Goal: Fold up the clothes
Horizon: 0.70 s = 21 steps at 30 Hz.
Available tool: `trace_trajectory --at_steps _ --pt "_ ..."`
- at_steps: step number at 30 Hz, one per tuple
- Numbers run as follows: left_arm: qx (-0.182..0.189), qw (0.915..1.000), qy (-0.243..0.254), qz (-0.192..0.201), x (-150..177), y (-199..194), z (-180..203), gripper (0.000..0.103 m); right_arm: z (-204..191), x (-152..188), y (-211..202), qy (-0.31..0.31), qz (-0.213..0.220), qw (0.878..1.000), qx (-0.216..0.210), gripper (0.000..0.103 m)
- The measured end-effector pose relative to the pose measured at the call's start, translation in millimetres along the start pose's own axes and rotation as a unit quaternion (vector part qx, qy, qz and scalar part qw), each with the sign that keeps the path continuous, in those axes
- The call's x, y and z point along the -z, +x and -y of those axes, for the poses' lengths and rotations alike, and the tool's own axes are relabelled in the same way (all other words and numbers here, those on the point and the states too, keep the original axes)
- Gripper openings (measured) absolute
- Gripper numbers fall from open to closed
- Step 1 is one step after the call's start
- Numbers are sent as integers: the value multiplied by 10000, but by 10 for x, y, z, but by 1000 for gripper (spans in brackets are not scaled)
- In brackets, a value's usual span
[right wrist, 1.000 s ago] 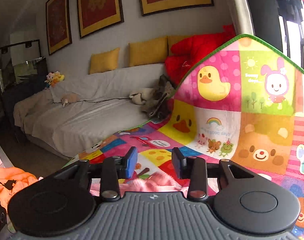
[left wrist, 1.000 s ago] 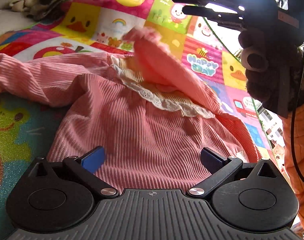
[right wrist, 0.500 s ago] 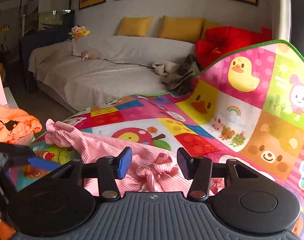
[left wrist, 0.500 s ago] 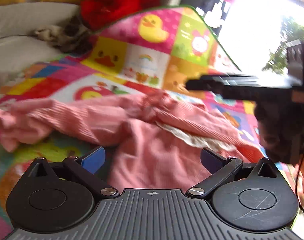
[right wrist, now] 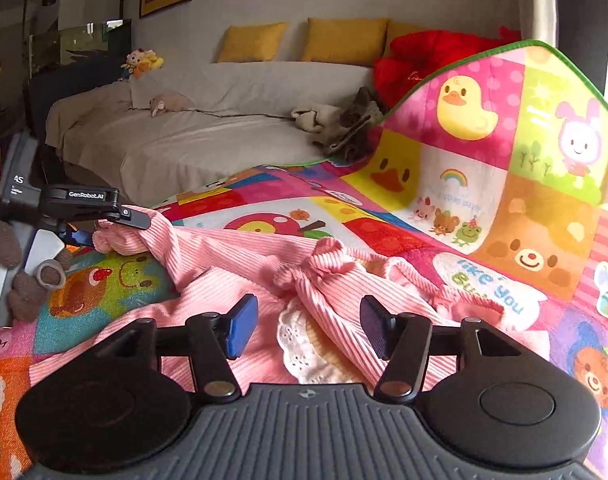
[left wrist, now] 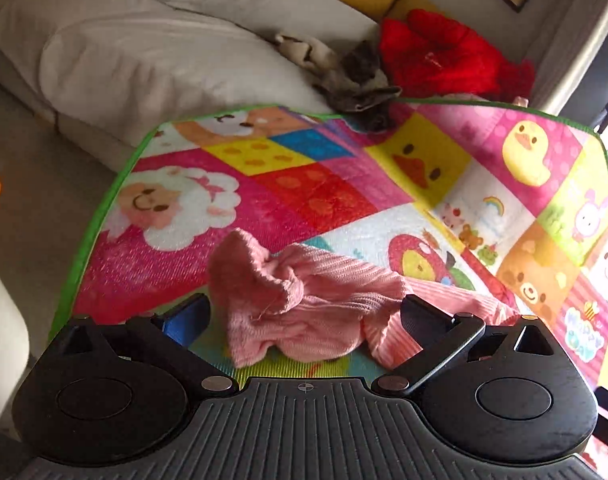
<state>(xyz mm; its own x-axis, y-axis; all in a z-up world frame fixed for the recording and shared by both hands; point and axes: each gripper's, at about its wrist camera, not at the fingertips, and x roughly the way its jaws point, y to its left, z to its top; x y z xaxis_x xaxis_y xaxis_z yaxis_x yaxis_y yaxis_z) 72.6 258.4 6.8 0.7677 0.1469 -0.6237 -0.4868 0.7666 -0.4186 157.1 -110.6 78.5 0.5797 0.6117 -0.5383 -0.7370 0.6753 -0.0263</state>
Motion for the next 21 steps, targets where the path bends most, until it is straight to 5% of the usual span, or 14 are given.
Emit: trace_trajectory --at_steps 1,2,3,7,14,21 --pt "-59 9998 175 36 -3 36 50 93 53 44 -88 102 56 9999 59 57" --pt "-92 9992 383 58 1 66 109 69 105 88 -174 197 111 9997 116 57" --pt "-99 9983 569 67 9 89 165 57 157 133 -254 280 165 9993 172 57" --pt "-72 9942 1061 147 31 84 384 39 382 334 -555 619 332 9964 469 58" --pt "319 9818 1798 525 -40 -145 1011 30 739 659 -846 1329 539 9860 849 58" --pt "1784 9531 2353 665 80 -321 1990 33 847 728 -930 1620 659 9796 991 58"
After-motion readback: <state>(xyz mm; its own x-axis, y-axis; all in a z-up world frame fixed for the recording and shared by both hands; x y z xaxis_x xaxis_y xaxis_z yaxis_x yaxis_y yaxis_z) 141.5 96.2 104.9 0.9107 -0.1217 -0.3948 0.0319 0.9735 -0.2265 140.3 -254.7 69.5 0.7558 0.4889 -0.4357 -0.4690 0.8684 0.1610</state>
